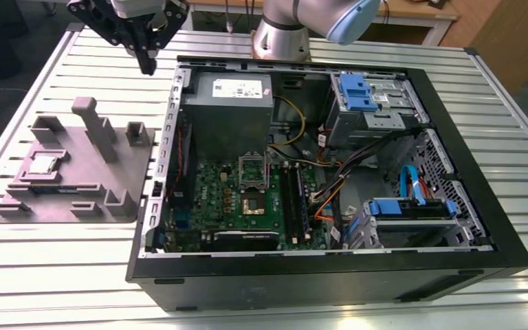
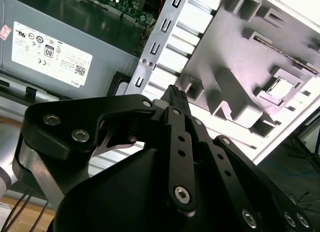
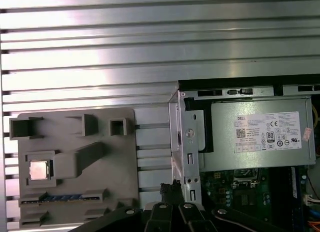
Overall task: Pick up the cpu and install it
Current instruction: 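Reach for the cpu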
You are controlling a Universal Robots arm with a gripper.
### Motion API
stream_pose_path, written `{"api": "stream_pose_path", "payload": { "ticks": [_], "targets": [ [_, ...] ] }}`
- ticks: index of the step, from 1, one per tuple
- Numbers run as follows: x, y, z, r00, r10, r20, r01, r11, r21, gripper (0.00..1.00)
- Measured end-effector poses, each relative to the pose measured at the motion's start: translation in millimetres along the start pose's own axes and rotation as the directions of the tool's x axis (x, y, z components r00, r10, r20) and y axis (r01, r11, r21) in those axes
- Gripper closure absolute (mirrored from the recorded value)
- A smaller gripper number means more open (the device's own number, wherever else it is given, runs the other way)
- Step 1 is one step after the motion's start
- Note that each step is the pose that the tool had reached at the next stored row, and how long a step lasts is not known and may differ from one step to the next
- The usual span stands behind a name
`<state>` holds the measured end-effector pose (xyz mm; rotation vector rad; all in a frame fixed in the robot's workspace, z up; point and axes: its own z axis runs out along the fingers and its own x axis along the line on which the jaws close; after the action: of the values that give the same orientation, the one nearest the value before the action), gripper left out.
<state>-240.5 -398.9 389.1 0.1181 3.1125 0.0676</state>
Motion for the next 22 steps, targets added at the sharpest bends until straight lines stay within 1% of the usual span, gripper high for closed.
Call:
{"api": "stream_pose_path", "payload": {
  "ticks": [22],
  "targets": [
    [17.2,-1.4,0.3,1.0,0.0,0.0,0.0,1.0,0.0,0.9]
  ]
}}
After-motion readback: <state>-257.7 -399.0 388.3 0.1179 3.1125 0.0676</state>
